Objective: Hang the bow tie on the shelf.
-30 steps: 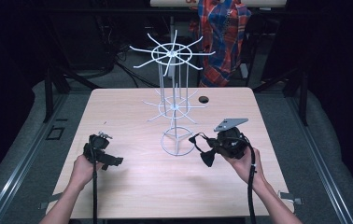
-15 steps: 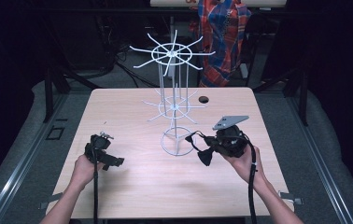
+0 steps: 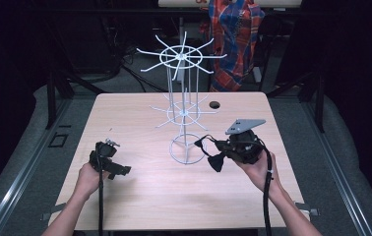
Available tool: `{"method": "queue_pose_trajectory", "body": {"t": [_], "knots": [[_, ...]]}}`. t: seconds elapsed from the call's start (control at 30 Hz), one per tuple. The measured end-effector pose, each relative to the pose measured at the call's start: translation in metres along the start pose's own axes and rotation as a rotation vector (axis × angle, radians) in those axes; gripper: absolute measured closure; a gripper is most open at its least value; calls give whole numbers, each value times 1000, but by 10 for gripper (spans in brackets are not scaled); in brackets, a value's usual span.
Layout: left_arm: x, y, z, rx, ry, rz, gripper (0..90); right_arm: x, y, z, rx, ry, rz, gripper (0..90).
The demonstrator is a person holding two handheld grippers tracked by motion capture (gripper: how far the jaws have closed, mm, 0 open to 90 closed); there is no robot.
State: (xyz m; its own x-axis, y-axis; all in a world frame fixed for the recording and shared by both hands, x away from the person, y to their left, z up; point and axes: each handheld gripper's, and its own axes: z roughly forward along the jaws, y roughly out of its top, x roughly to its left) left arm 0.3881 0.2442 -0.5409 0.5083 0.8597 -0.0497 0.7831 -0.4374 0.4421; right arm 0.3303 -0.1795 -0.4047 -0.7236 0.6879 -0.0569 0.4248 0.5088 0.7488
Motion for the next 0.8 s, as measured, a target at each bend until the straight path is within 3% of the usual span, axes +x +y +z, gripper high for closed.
{"method": "queue_pose_trajectory", "body": {"t": [0.8], "knots": [[0, 0, 0, 4, -9, 3, 1, -5, 12, -9, -47, 22, 16, 868]]}}
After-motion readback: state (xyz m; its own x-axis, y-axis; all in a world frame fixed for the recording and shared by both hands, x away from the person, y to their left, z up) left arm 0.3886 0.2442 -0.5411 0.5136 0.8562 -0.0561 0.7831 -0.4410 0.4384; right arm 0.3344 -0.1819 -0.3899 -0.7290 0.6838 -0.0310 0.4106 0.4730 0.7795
